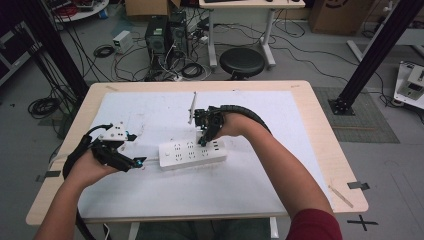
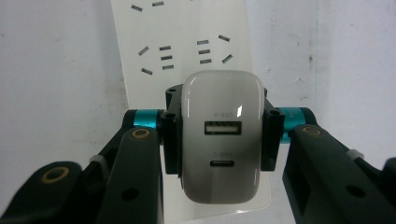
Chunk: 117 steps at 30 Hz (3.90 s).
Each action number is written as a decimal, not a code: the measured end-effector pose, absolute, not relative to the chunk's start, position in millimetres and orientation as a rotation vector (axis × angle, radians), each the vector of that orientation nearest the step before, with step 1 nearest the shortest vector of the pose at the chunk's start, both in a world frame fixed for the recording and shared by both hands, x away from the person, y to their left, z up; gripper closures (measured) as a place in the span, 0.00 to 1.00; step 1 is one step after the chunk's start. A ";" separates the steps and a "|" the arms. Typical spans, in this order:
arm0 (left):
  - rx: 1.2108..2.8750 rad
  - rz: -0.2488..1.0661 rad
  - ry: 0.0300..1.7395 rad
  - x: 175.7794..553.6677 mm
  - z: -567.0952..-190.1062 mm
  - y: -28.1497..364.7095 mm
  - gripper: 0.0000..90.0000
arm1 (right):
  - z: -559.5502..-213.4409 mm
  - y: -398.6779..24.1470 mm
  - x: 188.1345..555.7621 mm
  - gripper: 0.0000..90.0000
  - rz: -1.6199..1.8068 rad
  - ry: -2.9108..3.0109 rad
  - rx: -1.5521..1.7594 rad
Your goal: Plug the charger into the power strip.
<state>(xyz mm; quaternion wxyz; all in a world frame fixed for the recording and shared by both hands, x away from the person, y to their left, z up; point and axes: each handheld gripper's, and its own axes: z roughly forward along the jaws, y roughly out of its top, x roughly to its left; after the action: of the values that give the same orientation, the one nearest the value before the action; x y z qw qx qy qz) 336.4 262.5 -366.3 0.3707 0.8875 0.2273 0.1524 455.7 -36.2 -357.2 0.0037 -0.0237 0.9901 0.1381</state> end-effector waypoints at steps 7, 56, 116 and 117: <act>2.273 0.391 0.592 337.2 -368.2 262.9 0.17 | -359.5 -37.0 459.4 0.70 0.420 3.109 -0.089; 2.259 0.404 0.568 337.7 -359.2 246.7 0.17 | -374.6 -19.5 462.5 0.55 0.217 3.117 -0.195; 2.059 0.381 0.465 348.0 -374.8 246.5 0.17 | -354.6 -224.1 368.5 0.22 1.441 2.523 0.649; 2.058 0.381 0.468 347.9 -374.5 246.9 0.17 | -354.6 -223.8 368.5 0.22 1.441 2.524 0.650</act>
<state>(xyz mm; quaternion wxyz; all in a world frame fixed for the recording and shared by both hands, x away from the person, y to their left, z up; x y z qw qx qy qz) 347.9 246.9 -374.5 0.4783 0.8428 0.1915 0.1559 368.5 -223.8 -354.6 0.0816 0.2175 0.8448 0.4821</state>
